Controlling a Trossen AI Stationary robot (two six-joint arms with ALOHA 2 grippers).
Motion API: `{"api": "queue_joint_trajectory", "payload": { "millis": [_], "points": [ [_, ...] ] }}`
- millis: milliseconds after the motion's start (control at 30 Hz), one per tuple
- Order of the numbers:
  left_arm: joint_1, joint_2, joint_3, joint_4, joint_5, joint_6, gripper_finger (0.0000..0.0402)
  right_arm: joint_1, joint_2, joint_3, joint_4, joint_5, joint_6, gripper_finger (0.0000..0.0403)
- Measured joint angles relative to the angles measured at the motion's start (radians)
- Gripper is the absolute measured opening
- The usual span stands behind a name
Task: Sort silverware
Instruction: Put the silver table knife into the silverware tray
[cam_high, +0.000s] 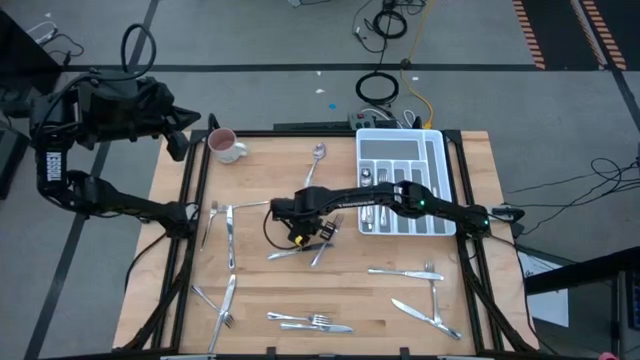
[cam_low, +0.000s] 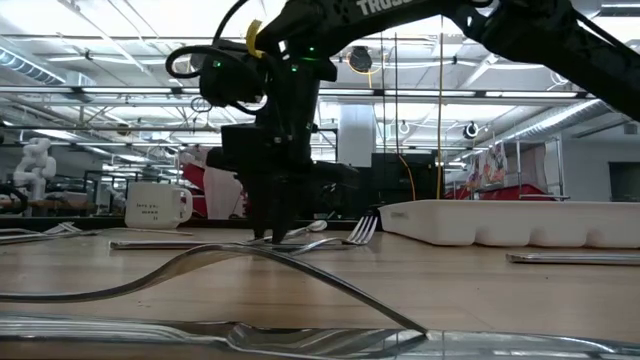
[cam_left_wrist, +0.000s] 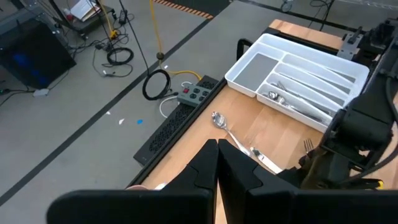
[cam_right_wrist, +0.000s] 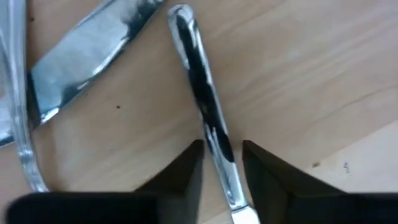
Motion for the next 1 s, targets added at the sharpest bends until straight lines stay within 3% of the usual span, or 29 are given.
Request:
{"api": "queue_joint_trajectory", "payload": {
  "millis": [67, 133, 333, 533, 867, 1000],
  "points": [
    [0.000, -0.002, 0.000, 0.000, 0.000, 0.000, 0.0013, 0.004, 0.003, 0.000, -0.005, -0.001, 0.009, 0.0037],
    [0.000, -0.004, 0.000, 0.000, 0.000, 0.000, 0.0013, 0.005, 0.006, 0.000, -0.008, -0.003, 0.019, 0.0015],
    [0.000, -0.009, 0.000, 0.000, 0.000, 0.009, 0.0013, 0.020, 0.001, 0.018, -0.043, 0.063, 0.069, 0.0004],
    [0.000, -0.011, 0.000, 0.000, 0.000, 0.010, 0.0013, 0.018, -0.016, 0.119, -0.067, 0.099, 0.141, 0.0001],
    [0.000, -0.011, 0.000, 0.000, 0.000, 0.031, 0.0013, 0.015, -0.221, 0.117, -0.094, 0.194, 0.225, 0.0002],
    [0.000, -0.011, 0.000, 0.000, 0.000, 0.030, 0.0013, -0.012, -0.276, 0.121, -0.114, 0.141, 0.310, 0.0001]
  ]
}}
